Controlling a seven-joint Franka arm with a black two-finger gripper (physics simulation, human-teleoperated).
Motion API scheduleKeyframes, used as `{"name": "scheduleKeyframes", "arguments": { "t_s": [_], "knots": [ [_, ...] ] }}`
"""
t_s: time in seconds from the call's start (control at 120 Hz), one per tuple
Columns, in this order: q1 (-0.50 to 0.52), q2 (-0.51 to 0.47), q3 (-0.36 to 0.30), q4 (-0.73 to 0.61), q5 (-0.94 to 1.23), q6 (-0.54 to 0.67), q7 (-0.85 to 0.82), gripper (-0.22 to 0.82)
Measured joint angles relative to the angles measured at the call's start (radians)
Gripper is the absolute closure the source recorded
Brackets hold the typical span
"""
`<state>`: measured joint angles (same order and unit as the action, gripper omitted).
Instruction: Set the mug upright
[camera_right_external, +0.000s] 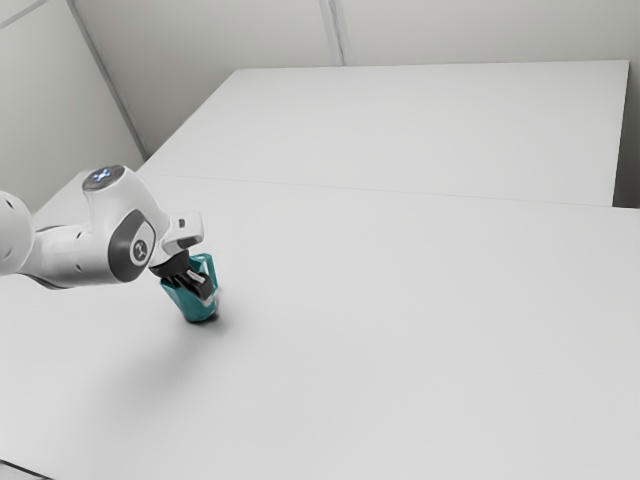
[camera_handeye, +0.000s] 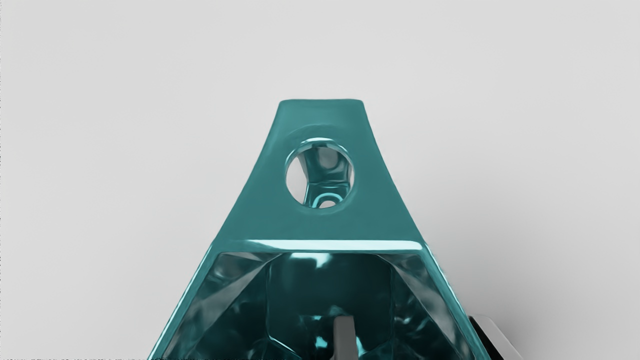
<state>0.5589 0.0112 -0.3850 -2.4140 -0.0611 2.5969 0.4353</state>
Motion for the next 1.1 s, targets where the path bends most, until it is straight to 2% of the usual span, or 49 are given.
{"name": "scheduleKeyframes", "arguments": {
  "t_s": [0.25, 0.6, 1.1],
  "knots": [
    [0.006, -0.007, 0.0, 0.015, 0.0, -0.02, 0.0, 0.33],
    [0.015, -0.017, 0.0, 0.047, 0.0, -0.051, 0.002, 0.21],
    [0.016, -0.043, -0.007, 0.094, -0.007, -0.125, -0.008, 0.15]
  ]
}}
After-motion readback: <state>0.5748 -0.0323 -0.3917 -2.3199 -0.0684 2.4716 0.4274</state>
